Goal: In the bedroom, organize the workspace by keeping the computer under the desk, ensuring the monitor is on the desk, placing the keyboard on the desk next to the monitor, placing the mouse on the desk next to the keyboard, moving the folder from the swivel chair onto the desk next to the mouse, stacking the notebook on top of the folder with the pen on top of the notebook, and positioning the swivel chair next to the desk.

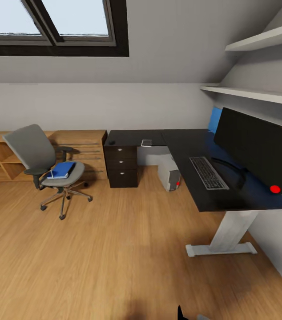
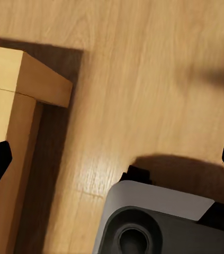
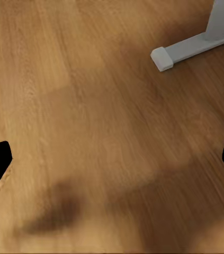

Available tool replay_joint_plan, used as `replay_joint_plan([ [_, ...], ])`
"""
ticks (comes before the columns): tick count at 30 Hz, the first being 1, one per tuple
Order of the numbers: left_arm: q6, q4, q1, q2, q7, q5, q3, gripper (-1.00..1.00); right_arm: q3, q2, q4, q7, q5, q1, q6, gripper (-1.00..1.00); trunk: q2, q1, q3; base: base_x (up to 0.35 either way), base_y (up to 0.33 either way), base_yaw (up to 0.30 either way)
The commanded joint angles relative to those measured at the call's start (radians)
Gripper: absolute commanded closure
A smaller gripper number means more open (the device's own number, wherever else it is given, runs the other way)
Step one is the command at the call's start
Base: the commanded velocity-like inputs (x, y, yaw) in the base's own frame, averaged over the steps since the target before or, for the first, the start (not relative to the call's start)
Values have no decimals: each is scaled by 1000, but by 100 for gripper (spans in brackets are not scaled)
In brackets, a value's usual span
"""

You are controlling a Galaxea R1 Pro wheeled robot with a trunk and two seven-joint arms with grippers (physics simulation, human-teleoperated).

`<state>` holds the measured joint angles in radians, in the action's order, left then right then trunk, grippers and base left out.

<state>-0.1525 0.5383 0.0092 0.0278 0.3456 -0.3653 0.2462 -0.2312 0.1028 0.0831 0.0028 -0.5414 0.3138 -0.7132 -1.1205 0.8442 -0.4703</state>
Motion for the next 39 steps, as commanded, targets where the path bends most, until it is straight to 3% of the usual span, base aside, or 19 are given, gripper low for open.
replay_joint_plan([
  [1, -3, 2, 0, 1, 7, -11, 8, -100, -9, 0, -8, 0, -10, 1, -19, -100, -1, 1, -1, 322, 0, 250],
  [3, -3, 2, 0, 1, 7, -11, 8, -100, -9, 3, -25, 0, -10, 1, -65, -100, -1, 1, 1, 322, 0, 211],
  [18, -3, -12, 0, -1, 7, -9, 8, -100, -9, 18, -65, 2, -8, 1, -193, -100, -1, 1, 24, 322, 0, 24],
  [39, -4, -12, 0, 0, 7, -9, 8, -100, -8, 31, -81, 3, -8, 1, -275, -100, -1, 1, 57, 322, 0, 1],
])
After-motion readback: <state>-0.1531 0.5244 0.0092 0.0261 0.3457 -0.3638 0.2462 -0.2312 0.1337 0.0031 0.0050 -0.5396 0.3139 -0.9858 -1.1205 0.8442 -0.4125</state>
